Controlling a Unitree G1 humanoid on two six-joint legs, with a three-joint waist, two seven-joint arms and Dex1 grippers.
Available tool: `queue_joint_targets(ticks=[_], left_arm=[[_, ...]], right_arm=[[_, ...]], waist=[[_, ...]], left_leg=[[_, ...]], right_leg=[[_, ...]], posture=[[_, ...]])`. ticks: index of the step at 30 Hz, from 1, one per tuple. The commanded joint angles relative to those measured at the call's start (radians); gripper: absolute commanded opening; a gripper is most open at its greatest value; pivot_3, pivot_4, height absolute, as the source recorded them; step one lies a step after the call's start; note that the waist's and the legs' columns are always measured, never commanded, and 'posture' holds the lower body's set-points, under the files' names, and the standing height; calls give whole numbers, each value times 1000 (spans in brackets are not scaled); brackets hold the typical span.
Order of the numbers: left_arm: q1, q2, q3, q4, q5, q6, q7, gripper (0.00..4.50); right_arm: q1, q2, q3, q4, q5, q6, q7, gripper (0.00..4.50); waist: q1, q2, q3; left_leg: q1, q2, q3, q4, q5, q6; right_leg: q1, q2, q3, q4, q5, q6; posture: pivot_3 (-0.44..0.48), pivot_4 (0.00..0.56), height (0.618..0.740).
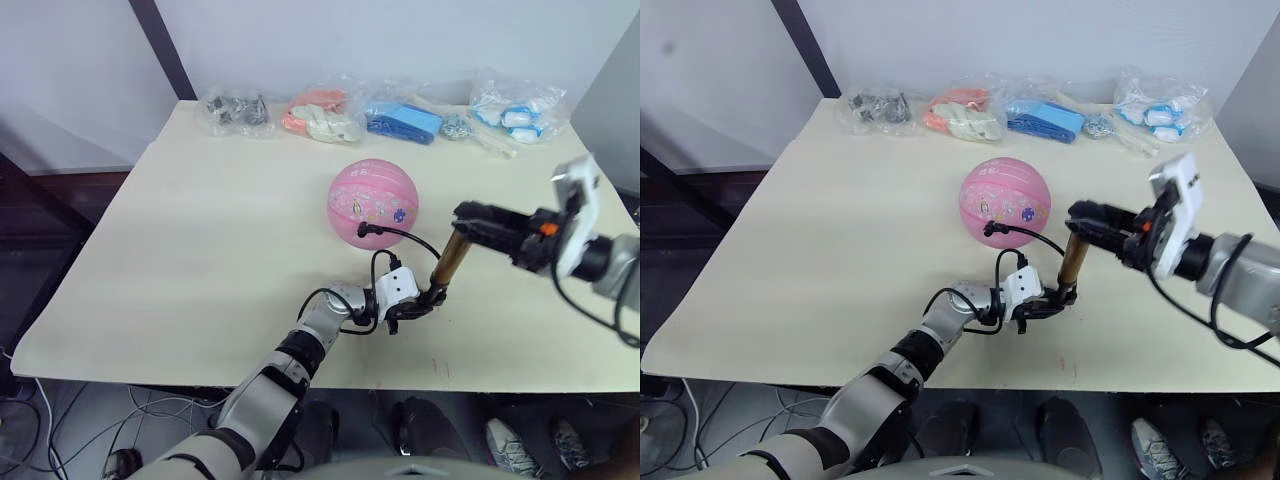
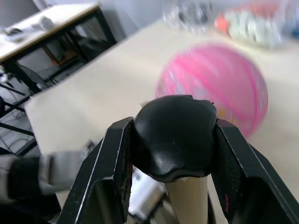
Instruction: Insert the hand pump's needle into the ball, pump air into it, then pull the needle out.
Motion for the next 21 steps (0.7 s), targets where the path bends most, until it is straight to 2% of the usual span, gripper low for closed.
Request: queue_joint_targets(ticks=[1, 6, 12, 16, 21], left_arm=[[48, 32, -34, 72, 51, 44, -7, 1015], [48, 33, -34, 71, 51, 45, -9, 1015], [48, 34, -35, 65, 48, 50, -11, 1015], [46, 34, -36, 64, 46, 52, -10, 1015], [47, 36, -35, 58, 44, 55, -10, 1015]], right_arm=[[-86, -79, -139, 16, 131, -14, -69, 1725], [-169, -147, -142, 52, 232, -19, -125, 1724], [-217, -177, -116, 64, 290, -21, -160, 1724], [-134, -142, -86, 29, 250, -10, -156, 1724], [45, -40, -28, -22, 135, -33, -134, 1724]], waist=[[0, -1, 1], [0, -1, 2], [1, 1, 7], [1, 1, 7], [0, -5, 3]], left_leg=[[0, 0, 0, 0, 0, 0], [0, 0, 1, 0, 0, 0], [-6, 0, 0, 1, 0, 0], [-8, 1, 0, 1, 0, 0], [-6, 1, 0, 2, 0, 0]], right_leg=[[0, 0, 0, 0, 0, 0], [0, 0, 0, 0, -1, 2], [-5, -1, 0, 0, 1, -1], [-7, -1, 0, 1, 1, -1], [-5, 0, -1, 1, 1, -1]], posture=[[0, 150, 740], [0, 150, 740], [0, 150, 740], [0, 150, 740], [0, 150, 740]])
